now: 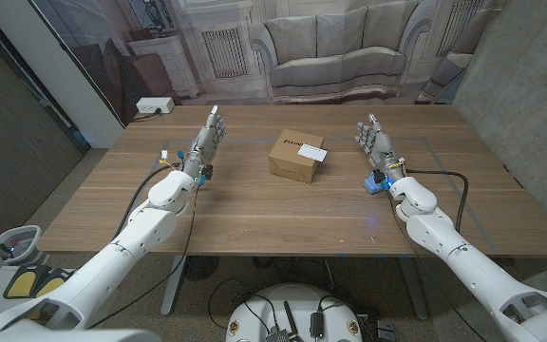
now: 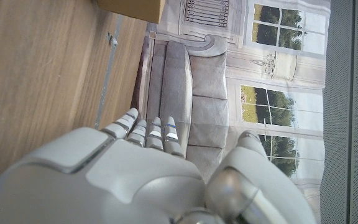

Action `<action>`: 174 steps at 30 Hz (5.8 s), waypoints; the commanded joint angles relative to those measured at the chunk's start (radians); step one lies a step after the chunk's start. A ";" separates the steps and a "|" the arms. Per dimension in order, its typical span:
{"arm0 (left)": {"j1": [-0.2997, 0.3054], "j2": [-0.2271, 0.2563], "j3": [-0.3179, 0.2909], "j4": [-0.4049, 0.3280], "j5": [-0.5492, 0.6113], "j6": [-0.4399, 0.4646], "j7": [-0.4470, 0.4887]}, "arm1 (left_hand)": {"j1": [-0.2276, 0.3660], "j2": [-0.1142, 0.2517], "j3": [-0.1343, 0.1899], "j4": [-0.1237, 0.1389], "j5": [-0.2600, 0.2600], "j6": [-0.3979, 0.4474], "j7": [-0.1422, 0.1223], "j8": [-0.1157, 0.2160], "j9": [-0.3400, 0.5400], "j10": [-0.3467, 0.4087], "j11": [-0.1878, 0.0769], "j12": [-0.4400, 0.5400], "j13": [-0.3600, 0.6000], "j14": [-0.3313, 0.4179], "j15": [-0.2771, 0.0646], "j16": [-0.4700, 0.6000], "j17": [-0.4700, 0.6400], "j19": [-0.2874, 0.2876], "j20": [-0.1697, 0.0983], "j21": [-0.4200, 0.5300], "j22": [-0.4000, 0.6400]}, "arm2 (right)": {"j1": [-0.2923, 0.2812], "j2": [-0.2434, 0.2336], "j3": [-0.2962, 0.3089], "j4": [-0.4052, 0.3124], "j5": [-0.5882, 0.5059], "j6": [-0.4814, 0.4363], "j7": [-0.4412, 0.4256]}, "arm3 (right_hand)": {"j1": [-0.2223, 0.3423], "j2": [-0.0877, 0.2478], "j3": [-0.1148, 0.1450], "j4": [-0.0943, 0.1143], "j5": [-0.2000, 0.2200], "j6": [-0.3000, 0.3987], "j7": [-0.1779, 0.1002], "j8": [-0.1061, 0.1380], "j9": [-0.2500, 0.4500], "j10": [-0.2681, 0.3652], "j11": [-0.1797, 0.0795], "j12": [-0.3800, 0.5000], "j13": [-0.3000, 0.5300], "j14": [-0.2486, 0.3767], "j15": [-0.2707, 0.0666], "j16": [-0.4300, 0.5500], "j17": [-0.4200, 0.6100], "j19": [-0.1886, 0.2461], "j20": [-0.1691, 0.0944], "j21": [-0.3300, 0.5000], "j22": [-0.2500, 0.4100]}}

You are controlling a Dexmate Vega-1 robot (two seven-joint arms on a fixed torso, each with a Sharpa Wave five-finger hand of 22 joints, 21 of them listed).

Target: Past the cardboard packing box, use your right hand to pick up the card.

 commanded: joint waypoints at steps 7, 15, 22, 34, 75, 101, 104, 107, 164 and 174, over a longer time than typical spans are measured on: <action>0.009 0.004 -0.002 -0.019 0.009 0.002 0.017 | 0.008 0.007 -0.002 0.000 0.008 -0.052 0.003 0.011 0.001 0.009 -0.001 0.006 0.002 0.006 -0.002 0.007 0.002 -0.036 -0.030 0.008 0.005 | -0.018 -0.007 -0.002 -0.027 -0.046 0.058 -0.017 | 0.028 0.009 0.015 -0.016 0.001 0.050 -0.035 0.015 0.006 0.047 -0.025 0.016 0.003 0.030 -0.013 0.002 0.000 0.018 -0.040 0.009 0.004; 0.006 0.006 -0.004 -0.018 0.010 0.005 0.019 | 0.013 0.012 -0.002 -0.002 0.009 -0.047 0.003 0.012 0.001 0.013 -0.001 0.007 0.002 0.014 -0.004 0.009 0.002 -0.029 -0.041 0.010 0.005 | -0.025 -0.005 -0.001 0.007 -0.060 0.104 -0.007 | 0.049 0.014 0.020 -0.030 0.001 0.079 -0.053 0.020 0.005 0.074 -0.040 0.021 0.001 0.052 -0.028 0.002 -0.001 0.034 -0.047 0.012 0.004; -0.003 0.004 -0.001 -0.010 0.013 0.006 0.014 | 0.017 0.016 -0.002 -0.003 0.010 -0.044 0.003 0.012 0.001 0.016 -0.001 0.007 0.002 0.015 -0.004 0.008 0.002 -0.029 -0.041 0.009 0.005 | -0.037 -0.005 -0.002 0.001 -0.107 0.137 -0.051 | 0.089 0.020 0.032 -0.056 0.003 0.125 -0.070 0.030 0.005 0.107 -0.051 0.027 -0.001 0.089 -0.043 0.006 -0.002 0.052 -0.049 0.014 0.004; -0.001 0.014 -0.010 -0.016 0.019 0.000 0.018 | 0.021 0.019 -0.003 -0.005 0.012 -0.042 0.004 0.012 0.001 0.018 -0.004 0.007 0.003 0.017 -0.004 0.007 0.002 -0.032 -0.036 0.008 0.005 | -0.059 -0.019 -0.004 -0.035 -0.190 0.161 -0.127 | 0.152 0.016 0.047 -0.095 0.007 0.170 -0.089 0.036 0.005 0.149 -0.085 0.031 -0.003 0.120 -0.059 0.004 -0.003 0.080 -0.052 0.017 0.003; -0.012 -0.009 -0.016 0.036 0.015 -0.029 0.021 | 0.031 0.029 -0.010 -0.009 0.015 -0.025 0.001 0.013 0.001 0.030 -0.009 0.009 0.002 0.032 -0.006 0.009 0.002 -0.018 -0.029 0.012 0.005 | -0.101 -0.062 -0.009 -0.112 -0.409 0.169 -0.294 | 0.251 0.023 0.074 -0.127 0.008 0.204 -0.130 0.030 0.009 0.184 -0.079 0.025 -0.004 0.147 -0.056 -0.005 -0.003 0.105 -0.050 0.015 0.005; 0.010 -0.001 -0.027 0.009 0.008 -0.021 0.039 | 0.038 0.034 -0.017 -0.011 0.017 -0.019 0.005 0.011 0.001 0.035 -0.003 0.007 0.002 0.047 -0.002 0.010 0.003 0.021 -0.030 0.023 0.006 | -0.151 -0.077 0.010 -0.161 -0.527 0.180 -0.385 | 0.277 0.019 0.078 -0.126 0.005 0.220 -0.142 0.029 0.011 0.190 -0.089 0.020 -0.003 0.152 -0.056 -0.008 -0.003 0.110 -0.049 0.014 0.006; 0.015 0.002 -0.029 0.003 0.007 -0.018 0.041 | 0.038 0.035 -0.017 -0.012 0.017 -0.019 0.005 0.011 0.001 0.035 -0.003 0.007 0.002 0.047 -0.001 0.010 0.003 0.022 -0.029 0.023 0.007 | -0.154 -0.081 0.010 -0.168 -0.551 0.176 -0.398 | 0.280 0.018 0.078 -0.126 0.005 0.221 -0.142 0.028 0.011 0.191 -0.092 0.020 -0.003 0.153 -0.056 -0.008 -0.003 0.111 -0.050 0.014 0.006; 0.018 0.005 -0.030 -0.001 0.005 -0.016 0.042 | 0.038 0.035 -0.018 -0.012 0.017 -0.019 0.005 0.011 0.001 0.035 -0.004 0.006 0.002 0.047 -0.002 0.009 0.003 0.021 -0.028 0.022 0.007 | -0.158 -0.083 0.011 -0.174 -0.571 0.172 -0.413 | 0.282 0.018 0.079 -0.126 0.005 0.223 -0.144 0.028 0.011 0.192 -0.092 0.020 -0.002 0.154 -0.057 -0.008 -0.003 0.112 -0.050 0.014 0.006; 0.026 0.006 -0.024 -0.030 0.027 0.014 0.085 | 0.047 0.044 -0.032 -0.014 0.019 -0.013 0.000 0.008 0.001 0.033 -0.009 0.002 0.003 0.049 -0.006 0.004 0.006 0.015 -0.019 0.015 0.009 | -0.157 -0.129 -0.001 -0.197 -0.880 0.146 -0.606 | 0.318 0.013 0.084 -0.118 0.004 0.242 -0.176 0.019 0.015 0.218 -0.114 0.016 -0.001 0.192 -0.071 -0.005 -0.001 0.147 -0.055 0.018 0.007; 0.029 0.000 -0.020 -0.035 0.032 0.015 0.095 | 0.049 0.046 -0.034 -0.015 0.019 -0.013 0.000 0.007 0.001 0.033 -0.010 0.002 0.003 0.049 -0.011 0.004 0.005 0.014 -0.018 0.014 0.010 | -0.155 -0.147 -0.012 -0.207 -0.939 0.119 -0.641 | 0.325 0.015 0.086 -0.117 0.004 0.252 -0.183 0.021 0.016 0.226 -0.119 0.017 -0.001 0.199 -0.073 -0.004 -0.001 0.155 -0.055 0.020 0.007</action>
